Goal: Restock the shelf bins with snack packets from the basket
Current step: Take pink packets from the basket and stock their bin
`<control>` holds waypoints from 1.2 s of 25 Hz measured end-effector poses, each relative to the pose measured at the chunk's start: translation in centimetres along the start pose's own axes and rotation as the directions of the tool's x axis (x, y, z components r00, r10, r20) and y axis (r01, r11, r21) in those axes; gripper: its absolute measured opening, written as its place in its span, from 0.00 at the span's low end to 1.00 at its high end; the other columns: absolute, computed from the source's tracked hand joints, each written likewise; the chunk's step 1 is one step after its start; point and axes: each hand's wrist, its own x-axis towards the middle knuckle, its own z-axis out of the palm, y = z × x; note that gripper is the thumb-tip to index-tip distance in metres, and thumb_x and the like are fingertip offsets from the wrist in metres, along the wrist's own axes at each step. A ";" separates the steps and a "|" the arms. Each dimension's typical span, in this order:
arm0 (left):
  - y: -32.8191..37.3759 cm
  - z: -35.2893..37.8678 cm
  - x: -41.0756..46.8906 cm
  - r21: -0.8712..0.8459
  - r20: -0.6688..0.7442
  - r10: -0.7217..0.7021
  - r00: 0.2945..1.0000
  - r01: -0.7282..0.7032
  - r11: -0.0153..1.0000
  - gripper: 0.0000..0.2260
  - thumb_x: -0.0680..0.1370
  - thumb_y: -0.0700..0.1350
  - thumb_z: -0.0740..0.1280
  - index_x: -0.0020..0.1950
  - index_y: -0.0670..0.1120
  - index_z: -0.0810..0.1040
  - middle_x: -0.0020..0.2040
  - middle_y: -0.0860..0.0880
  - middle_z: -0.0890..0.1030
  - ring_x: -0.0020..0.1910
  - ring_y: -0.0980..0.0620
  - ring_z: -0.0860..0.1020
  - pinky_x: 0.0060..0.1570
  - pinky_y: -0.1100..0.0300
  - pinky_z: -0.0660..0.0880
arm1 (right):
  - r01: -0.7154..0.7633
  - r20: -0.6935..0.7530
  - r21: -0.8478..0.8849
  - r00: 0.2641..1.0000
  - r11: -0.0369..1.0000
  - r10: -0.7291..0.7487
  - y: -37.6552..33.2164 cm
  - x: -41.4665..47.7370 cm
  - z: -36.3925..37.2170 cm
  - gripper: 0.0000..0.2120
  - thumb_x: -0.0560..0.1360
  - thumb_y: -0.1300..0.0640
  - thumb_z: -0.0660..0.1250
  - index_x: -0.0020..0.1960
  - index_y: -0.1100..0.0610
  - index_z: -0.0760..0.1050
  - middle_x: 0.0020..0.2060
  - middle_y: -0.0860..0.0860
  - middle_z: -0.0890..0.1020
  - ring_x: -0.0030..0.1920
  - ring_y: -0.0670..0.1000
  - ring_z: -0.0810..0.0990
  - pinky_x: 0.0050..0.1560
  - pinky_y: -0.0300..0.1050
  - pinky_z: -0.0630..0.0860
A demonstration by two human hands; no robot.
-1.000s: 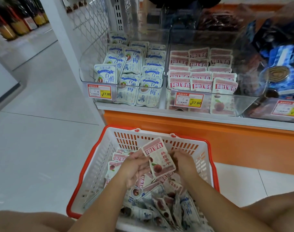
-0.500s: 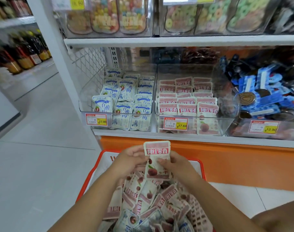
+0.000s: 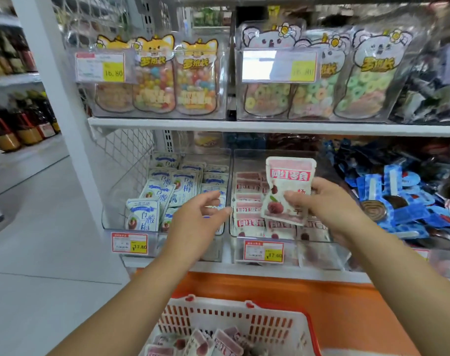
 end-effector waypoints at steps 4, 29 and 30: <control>-1.6 1.2 2.2 0.081 0.112 -0.023 0.993 0.014 0.997 0.27 0.77 0.54 0.68 0.75 0.54 0.65 0.66 0.59 0.75 0.59 0.63 0.75 0.55 0.67 0.70 | -0.051 -0.092 0.030 0.994 0.998 0.054 1.2 6.9 0.8 0.07 0.74 0.63 0.72 0.52 0.59 0.80 0.45 0.51 0.83 0.39 0.45 0.81 0.37 0.30 0.74; -2.7 1.5 3.6 0.084 0.166 -0.010 0.986 -0.004 0.996 0.23 0.78 0.59 0.62 0.72 0.66 0.63 0.61 0.64 0.77 0.62 0.70 0.71 0.65 0.59 0.69 | -0.137 -0.167 -0.248 0.981 0.959 0.097 5.6 20.0 8.8 0.29 0.70 0.51 0.75 0.67 0.55 0.69 0.63 0.53 0.79 0.55 0.55 0.81 0.44 0.43 0.75; -2.7 1.4 3.6 0.081 0.168 -0.010 0.986 -0.004 0.997 0.23 0.78 0.59 0.63 0.73 0.66 0.63 0.61 0.64 0.77 0.61 0.71 0.70 0.64 0.61 0.69 | -0.141 -0.166 -0.234 0.981 0.962 0.103 5.5 20.0 8.7 0.29 0.71 0.53 0.74 0.68 0.55 0.68 0.63 0.53 0.78 0.56 0.56 0.80 0.44 0.43 0.74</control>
